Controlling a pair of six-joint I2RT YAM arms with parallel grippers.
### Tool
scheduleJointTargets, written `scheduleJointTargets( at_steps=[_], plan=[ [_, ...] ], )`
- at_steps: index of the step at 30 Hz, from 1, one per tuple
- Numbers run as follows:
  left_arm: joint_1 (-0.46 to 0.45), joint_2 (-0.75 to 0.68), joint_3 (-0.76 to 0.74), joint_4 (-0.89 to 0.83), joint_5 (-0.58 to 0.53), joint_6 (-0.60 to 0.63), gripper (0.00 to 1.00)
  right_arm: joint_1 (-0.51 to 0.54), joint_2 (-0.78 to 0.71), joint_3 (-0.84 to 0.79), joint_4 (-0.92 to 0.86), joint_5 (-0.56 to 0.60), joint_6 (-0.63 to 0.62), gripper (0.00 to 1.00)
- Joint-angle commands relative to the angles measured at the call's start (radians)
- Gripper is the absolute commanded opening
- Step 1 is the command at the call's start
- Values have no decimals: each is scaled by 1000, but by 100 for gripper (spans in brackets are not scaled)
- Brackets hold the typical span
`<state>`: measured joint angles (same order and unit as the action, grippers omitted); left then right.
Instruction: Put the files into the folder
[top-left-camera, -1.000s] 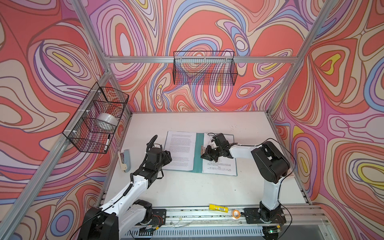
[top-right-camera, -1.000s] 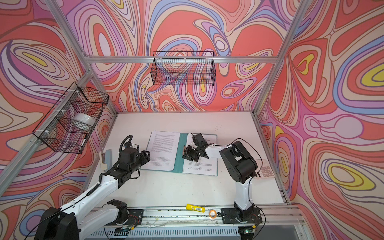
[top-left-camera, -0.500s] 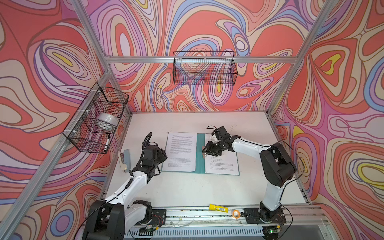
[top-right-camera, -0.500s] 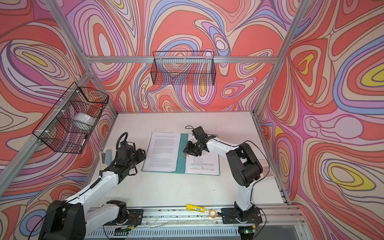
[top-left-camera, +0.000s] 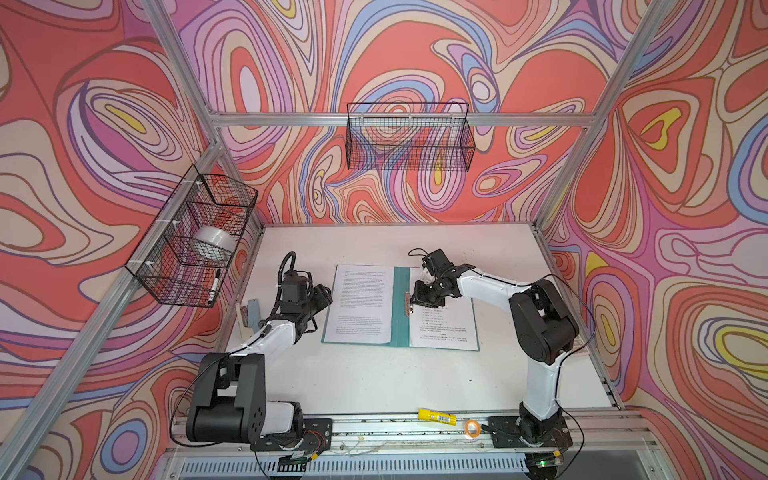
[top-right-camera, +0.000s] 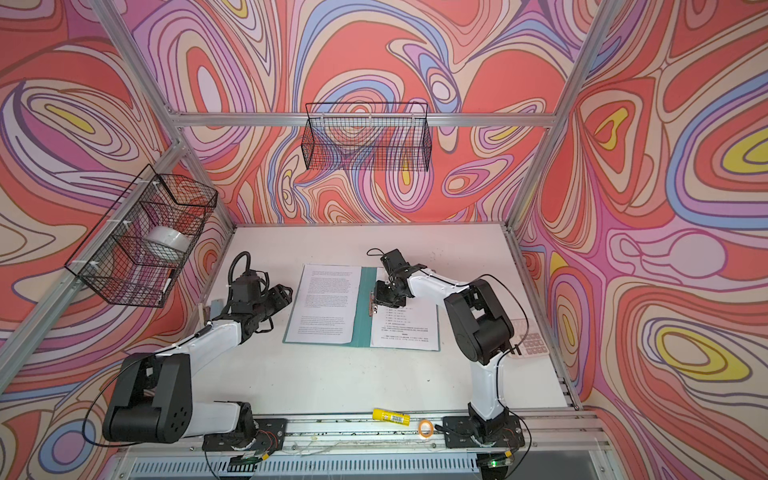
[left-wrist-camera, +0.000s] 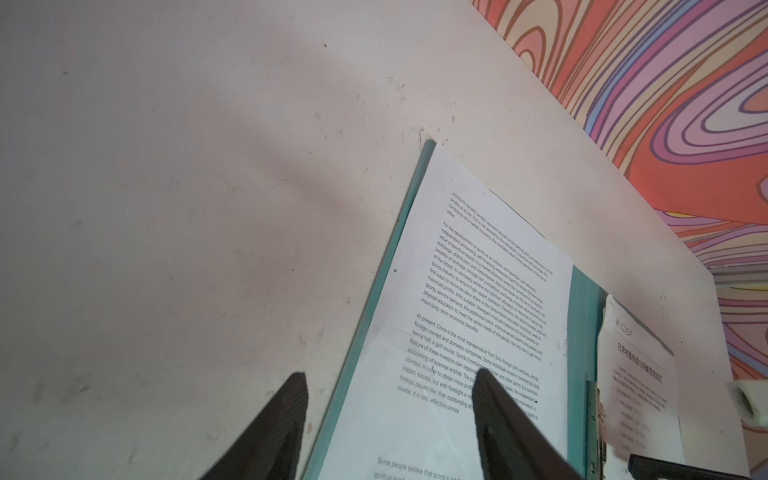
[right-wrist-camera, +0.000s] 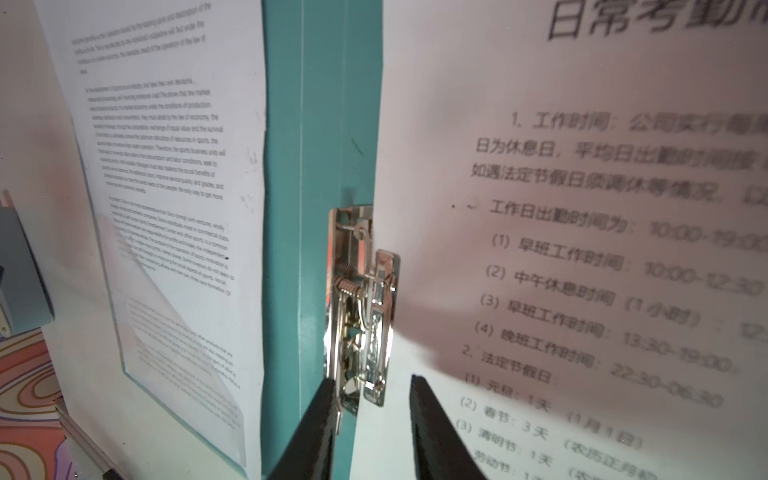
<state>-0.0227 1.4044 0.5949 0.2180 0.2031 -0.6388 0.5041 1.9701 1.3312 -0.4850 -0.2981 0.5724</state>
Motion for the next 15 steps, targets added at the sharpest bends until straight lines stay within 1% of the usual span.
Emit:
scheduleJointTargets(
  at_steps=[1,2,6,8,12,15],
  plan=[
    [27,57,12,130,152,15,66,-5,7,-2,22,9,-42,32],
    [30,73,14,144,176,12,67,-5,8,-9,31,5,-49,32],
    [35,107,23,136,194,4,70,-7,45,-20,32,14,-84,30],
    [35,106,10,132,187,4,71,-12,55,-44,51,21,-88,29],
    [35,84,-16,103,165,10,70,-25,25,-112,133,-38,-84,28],
    [35,61,-39,73,156,7,70,-28,1,-116,141,-51,-78,28]
  ],
)
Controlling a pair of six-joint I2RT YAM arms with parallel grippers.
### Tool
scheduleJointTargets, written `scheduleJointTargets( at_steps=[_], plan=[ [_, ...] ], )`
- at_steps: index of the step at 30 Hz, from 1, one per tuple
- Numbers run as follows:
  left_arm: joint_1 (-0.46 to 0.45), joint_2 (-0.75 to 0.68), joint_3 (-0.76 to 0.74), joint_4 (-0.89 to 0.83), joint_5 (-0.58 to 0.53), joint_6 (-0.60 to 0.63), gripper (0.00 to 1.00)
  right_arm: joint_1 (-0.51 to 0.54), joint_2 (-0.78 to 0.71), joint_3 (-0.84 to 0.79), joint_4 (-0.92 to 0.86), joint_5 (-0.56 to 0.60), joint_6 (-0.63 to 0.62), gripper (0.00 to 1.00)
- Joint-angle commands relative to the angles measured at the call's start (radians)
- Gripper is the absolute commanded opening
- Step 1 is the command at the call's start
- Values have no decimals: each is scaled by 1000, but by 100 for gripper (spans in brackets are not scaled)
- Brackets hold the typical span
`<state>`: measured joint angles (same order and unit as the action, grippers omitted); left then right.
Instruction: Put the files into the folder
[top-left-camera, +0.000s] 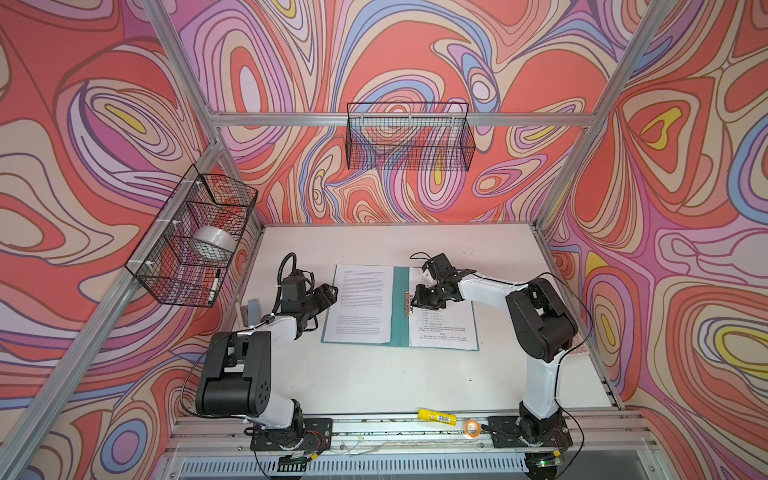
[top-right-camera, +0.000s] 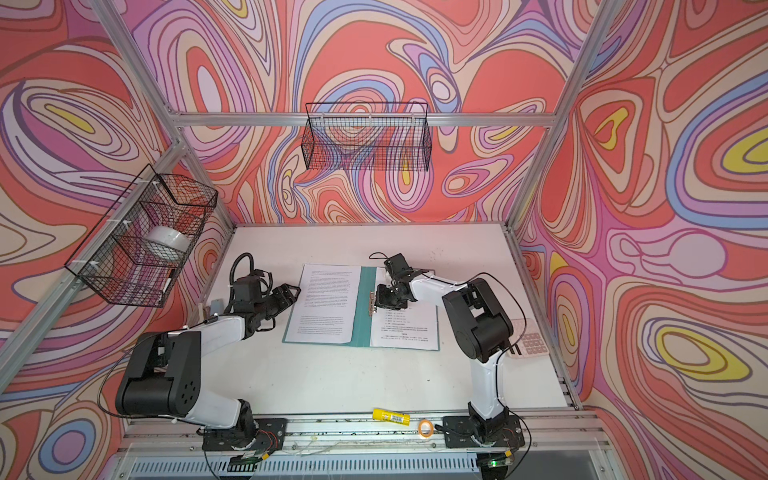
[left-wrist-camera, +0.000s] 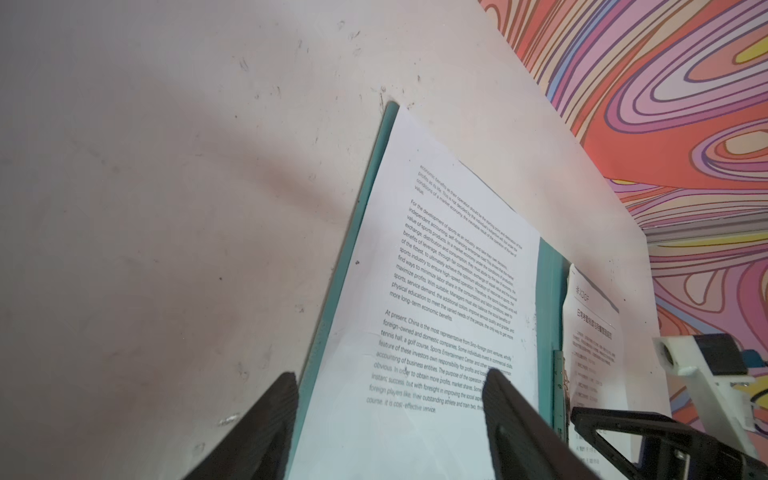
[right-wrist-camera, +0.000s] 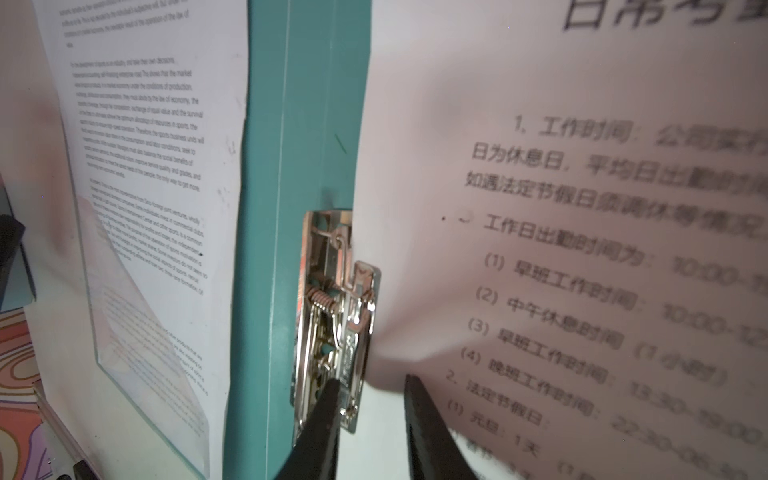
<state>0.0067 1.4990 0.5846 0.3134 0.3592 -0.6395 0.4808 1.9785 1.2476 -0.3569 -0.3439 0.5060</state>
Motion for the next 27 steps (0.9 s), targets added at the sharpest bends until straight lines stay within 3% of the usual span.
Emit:
scheduleJointTargets(
  at_steps=[1,7,10,14,21,24,27],
  plan=[
    [6,-45,-38,-27,-6,6,70,-7,-12,-32,11,-10,-12,28],
    [6,-136,-109,-102,-50,-4,70,-14,-83,-55,32,-30,6,28],
    [6,-251,-154,-162,-69,-65,69,-17,-151,-65,25,-33,15,28],
    [4,-490,-244,-278,-92,-186,70,-19,-201,-73,12,-29,29,29],
    [-10,-882,-253,-712,-169,-271,74,-18,-168,-100,-9,-3,23,30],
    [-10,-911,-265,-753,-157,-283,75,-19,-146,-117,31,-21,34,30],
    [-10,-838,-270,-711,-132,-269,76,-19,-118,-104,45,-26,44,30]
  ],
)
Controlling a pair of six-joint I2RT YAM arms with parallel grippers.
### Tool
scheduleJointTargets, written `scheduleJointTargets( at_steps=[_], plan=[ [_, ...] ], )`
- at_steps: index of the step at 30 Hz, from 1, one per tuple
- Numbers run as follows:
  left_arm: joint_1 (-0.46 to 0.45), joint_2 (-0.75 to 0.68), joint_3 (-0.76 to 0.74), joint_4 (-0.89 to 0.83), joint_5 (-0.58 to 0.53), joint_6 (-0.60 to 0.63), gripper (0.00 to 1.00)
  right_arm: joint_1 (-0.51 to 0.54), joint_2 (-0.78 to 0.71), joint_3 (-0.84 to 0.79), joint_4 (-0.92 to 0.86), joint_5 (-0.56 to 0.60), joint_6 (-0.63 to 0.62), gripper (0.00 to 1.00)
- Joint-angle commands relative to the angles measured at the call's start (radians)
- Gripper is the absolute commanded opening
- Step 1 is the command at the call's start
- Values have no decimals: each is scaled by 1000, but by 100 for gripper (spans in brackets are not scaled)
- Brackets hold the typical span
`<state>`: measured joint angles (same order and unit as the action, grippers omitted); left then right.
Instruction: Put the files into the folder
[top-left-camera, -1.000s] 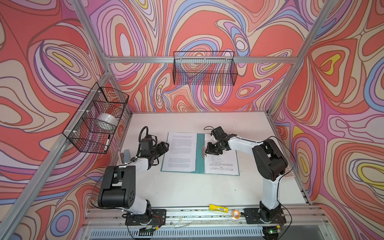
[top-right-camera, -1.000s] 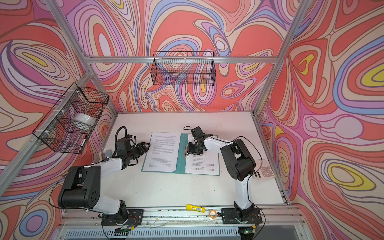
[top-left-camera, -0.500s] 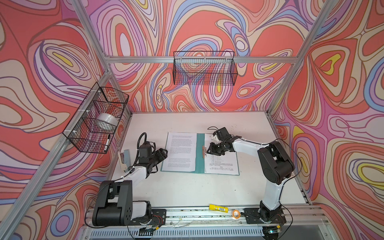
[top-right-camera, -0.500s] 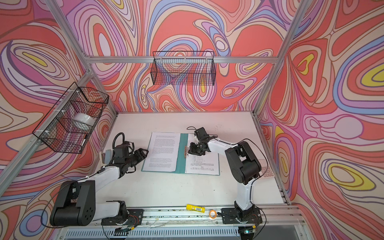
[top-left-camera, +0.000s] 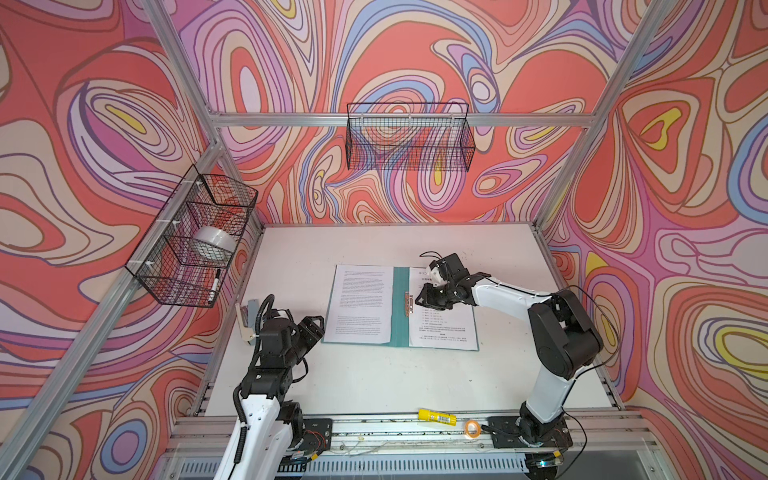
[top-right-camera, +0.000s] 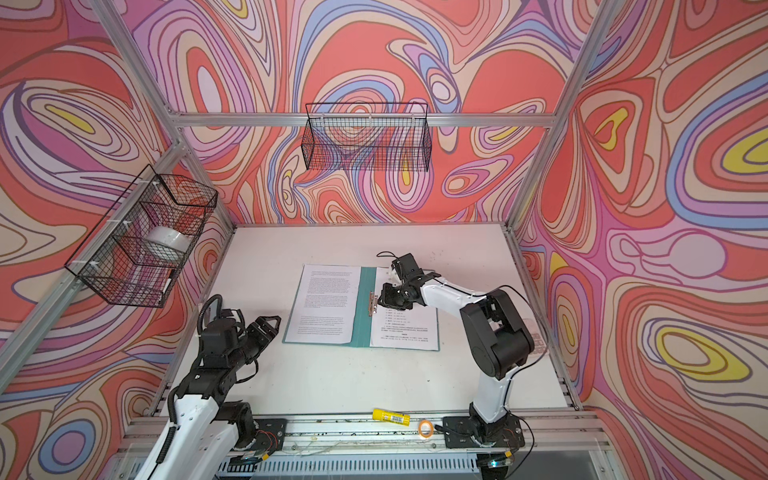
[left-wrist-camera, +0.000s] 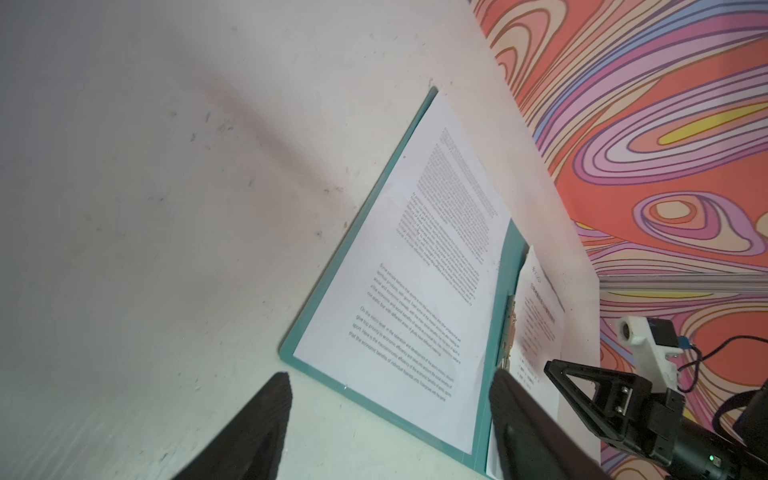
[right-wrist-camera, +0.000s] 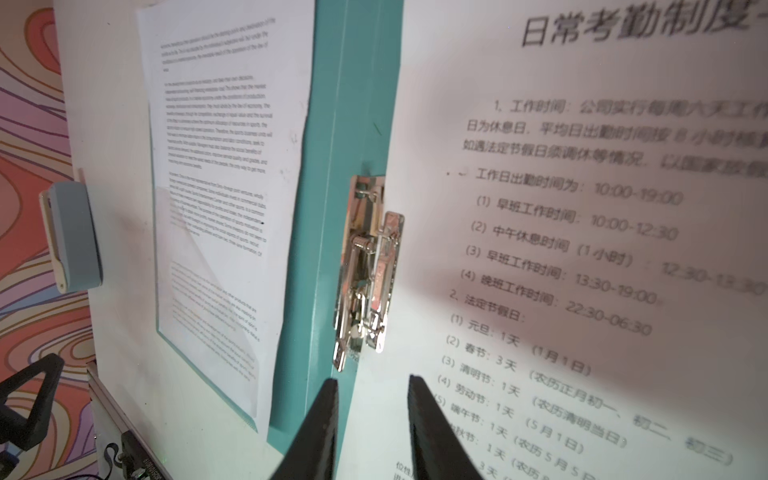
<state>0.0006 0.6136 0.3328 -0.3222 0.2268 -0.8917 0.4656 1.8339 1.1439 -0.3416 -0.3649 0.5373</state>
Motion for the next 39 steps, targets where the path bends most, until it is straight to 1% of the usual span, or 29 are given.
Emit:
scheduleJointTargets(
  at_steps=[1,7,11,13,16,20,26,30,34,37,39],
  plan=[
    [-4,87,-21,-38,13,-11,76,-3,33,5,27,-1,15,30],
    [-2,285,-15,197,51,16,76,-4,35,50,32,-9,29,30],
    [-2,435,23,288,73,67,76,-1,74,91,33,-25,36,31],
    [-2,481,26,336,78,76,76,2,93,107,36,-32,36,33],
    [-2,500,39,352,59,97,75,10,124,126,41,-39,37,33],
    [-2,508,80,315,37,136,75,18,156,138,32,-38,33,33],
    [-2,568,78,356,77,143,74,18,185,111,55,-48,29,33],
    [-2,583,63,380,105,158,74,18,194,93,68,-61,22,32],
    [-2,607,62,396,154,180,74,18,209,85,82,-74,13,32],
    [-3,629,58,396,165,199,74,18,219,81,90,-82,10,32],
    [-2,623,60,358,141,217,73,18,223,79,90,-82,5,32]
  ],
)
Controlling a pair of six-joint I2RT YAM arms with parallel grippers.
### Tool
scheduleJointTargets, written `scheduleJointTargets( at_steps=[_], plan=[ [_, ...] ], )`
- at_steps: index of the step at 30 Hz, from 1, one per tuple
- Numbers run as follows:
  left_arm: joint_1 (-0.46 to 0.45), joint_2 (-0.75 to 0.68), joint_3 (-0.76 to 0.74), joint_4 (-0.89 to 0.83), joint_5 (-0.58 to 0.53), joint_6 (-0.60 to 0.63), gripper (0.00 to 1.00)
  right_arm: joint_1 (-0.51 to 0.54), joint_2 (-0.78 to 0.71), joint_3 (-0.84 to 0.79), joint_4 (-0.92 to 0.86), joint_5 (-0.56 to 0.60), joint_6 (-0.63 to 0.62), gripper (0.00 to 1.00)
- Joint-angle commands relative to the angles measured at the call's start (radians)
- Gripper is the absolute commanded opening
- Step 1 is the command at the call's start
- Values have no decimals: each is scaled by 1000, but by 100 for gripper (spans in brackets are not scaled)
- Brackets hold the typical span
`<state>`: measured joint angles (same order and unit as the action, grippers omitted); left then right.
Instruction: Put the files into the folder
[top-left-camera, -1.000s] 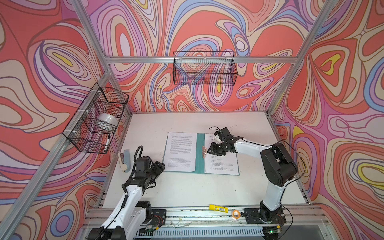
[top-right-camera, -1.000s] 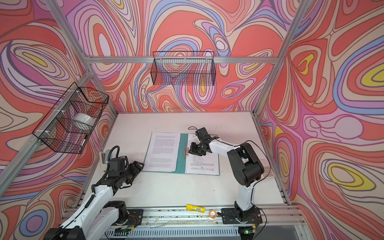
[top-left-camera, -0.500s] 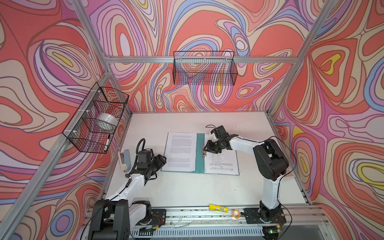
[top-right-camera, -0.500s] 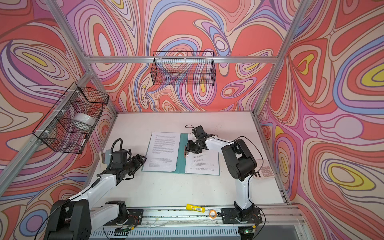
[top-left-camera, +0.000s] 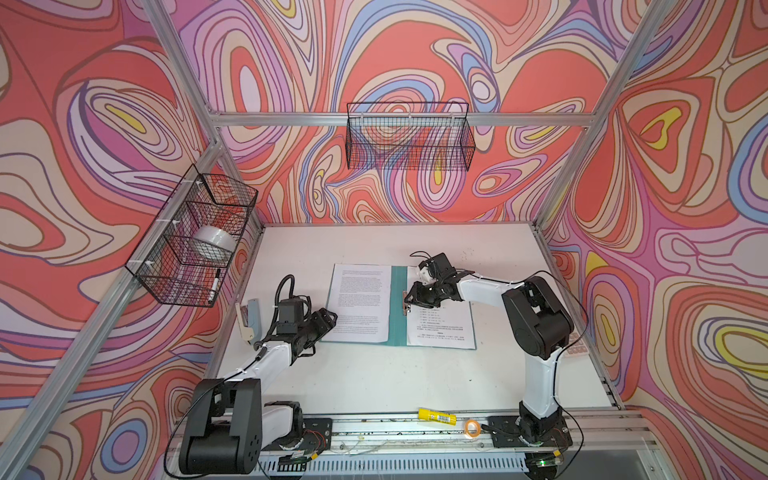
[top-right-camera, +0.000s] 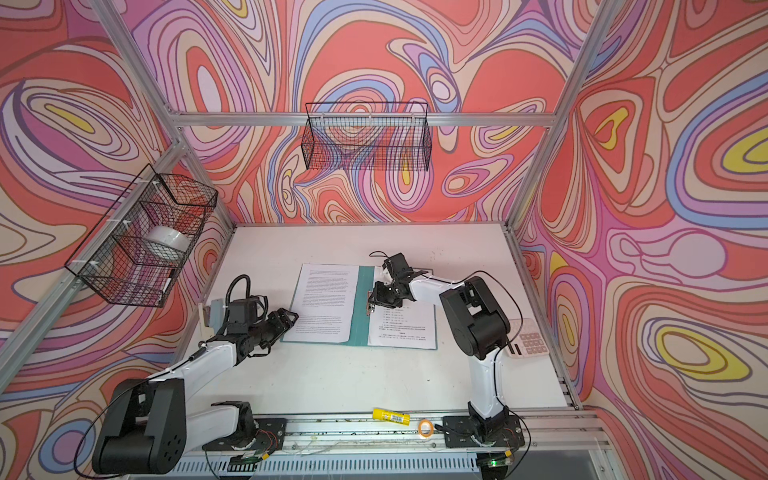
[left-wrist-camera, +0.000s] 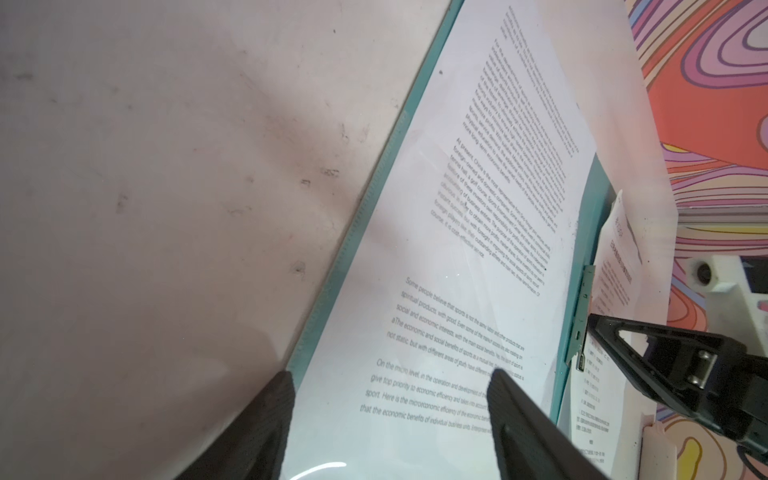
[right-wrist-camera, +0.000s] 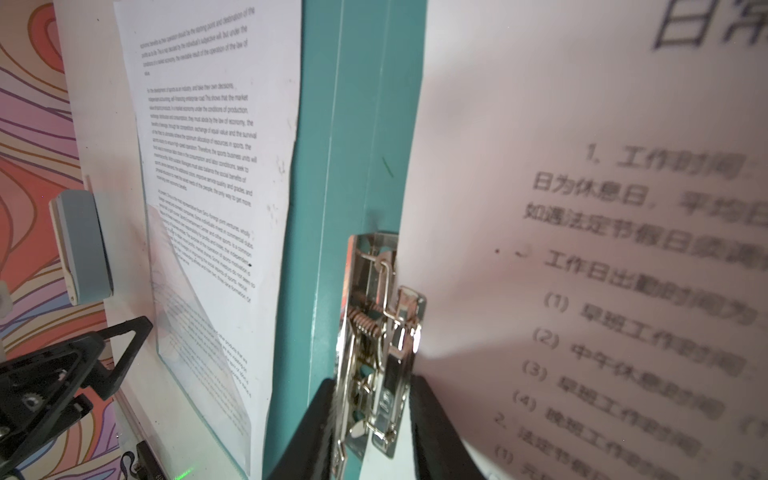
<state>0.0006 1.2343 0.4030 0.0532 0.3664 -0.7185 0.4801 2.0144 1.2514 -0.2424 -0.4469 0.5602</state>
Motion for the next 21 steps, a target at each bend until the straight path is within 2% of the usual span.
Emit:
scheduleJointTargets(
  at_steps=[1,7,13,21],
  plan=[
    [-2,-10,-8,-48,-23,57,73,3,41,-29,-10,1,-20,31],
    [-2,-107,-27,-133,-137,66,73,2,53,-26,-14,-4,-30,31],
    [-2,-98,-23,-149,-103,63,72,2,62,-29,-11,-8,-33,31],
    [-2,-90,20,-259,-167,44,71,-16,62,-40,-5,-24,-39,31]
  ],
)
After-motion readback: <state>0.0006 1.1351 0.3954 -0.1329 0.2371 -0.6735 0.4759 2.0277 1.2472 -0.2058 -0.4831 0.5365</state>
